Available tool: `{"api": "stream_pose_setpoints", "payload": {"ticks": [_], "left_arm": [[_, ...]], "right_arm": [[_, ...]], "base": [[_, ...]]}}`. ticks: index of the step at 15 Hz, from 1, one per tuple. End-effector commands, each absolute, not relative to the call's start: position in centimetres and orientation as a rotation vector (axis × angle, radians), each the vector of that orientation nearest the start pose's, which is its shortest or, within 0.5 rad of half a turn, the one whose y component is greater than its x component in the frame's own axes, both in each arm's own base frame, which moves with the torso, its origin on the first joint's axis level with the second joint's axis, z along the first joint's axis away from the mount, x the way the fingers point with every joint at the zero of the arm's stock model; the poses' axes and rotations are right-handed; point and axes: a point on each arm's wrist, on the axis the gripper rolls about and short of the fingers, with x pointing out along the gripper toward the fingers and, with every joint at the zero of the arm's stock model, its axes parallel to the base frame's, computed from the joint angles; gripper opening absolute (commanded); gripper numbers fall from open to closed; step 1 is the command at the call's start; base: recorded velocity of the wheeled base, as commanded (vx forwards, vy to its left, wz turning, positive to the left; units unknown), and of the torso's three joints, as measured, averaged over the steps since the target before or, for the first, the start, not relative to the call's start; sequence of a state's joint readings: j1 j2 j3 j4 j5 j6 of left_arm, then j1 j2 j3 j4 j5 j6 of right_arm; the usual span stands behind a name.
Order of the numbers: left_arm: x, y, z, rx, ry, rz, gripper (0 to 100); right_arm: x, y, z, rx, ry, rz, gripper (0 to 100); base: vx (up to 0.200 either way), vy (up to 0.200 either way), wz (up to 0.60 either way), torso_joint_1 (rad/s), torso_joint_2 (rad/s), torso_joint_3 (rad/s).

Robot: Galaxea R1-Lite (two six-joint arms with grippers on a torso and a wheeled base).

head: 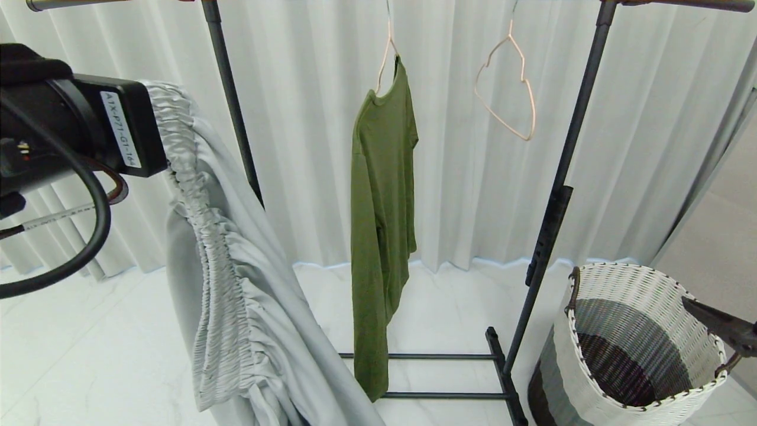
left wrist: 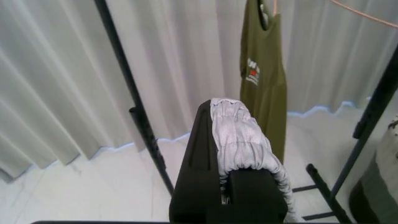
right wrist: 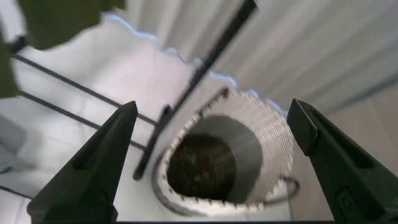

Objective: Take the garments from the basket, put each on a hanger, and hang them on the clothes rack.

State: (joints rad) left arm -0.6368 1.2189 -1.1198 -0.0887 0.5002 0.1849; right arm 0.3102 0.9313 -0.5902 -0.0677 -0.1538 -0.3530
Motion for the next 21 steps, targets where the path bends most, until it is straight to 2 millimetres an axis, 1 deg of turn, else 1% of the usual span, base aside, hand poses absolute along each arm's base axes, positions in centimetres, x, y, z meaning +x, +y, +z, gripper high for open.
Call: {"api": "stream_pose_setpoints", "payload": {"ticks": [1,3,5,7,9,13,16,18,21], "left_arm": [[15.3,-8.6,33.4,0.196,0.010,-0.075,0],[15.0,-8.0,32.9,0.202,0.021,-0.058,0],[14.7,-7.2,32.3,0.208,0.032,-0.051,0],[14.3,-6.1,31.9,0.210,0.034,-0.059,0],[14.0,-5.3,31.8,0.203,0.025,-0.063,0],[13.3,-4.9,31.3,0.204,0.029,-0.075,0],[13.3,-4.8,31.3,0.204,0.026,-0.075,0],[13.2,-4.8,31.2,0.205,0.029,-0.075,0],[13.2,-4.8,31.2,0.205,0.029,-0.075,0]], "right_arm": [[9.5,2.0,21.2,-0.402,0.265,0.135,100],[8.2,1.3,19.8,-0.403,0.278,0.095,100],[7.3,0.9,19.1,-0.396,0.276,0.074,100],[7.1,0.7,19.0,-0.386,0.274,0.050,100],[7.0,0.6,19.1,-0.373,0.268,0.040,100],[7.0,0.6,19.2,-0.360,0.263,0.044,100],[7.0,0.6,19.2,-0.360,0.261,0.042,100],[6.9,0.6,19.2,-0.360,0.261,0.043,100],[6.8,0.6,19.2,-0.359,0.254,0.042,100]], "base": [[0.000,0.000,0.00,0.000,0.00,0.000],[0.000,0.000,0.00,0.000,0.00,0.000],[0.000,0.000,0.00,0.000,0.00,0.000],[0.000,0.000,0.00,0.000,0.00,0.000],[0.000,0.000,0.00,0.000,0.00,0.000],[0.000,0.000,0.00,0.000,0.00,0.000],[0.000,0.000,0.00,0.072,-0.18,-0.163],[0.000,0.000,0.00,0.083,-0.48,-0.268],[0.000,0.000,0.00,0.209,-0.47,-0.274]]}}
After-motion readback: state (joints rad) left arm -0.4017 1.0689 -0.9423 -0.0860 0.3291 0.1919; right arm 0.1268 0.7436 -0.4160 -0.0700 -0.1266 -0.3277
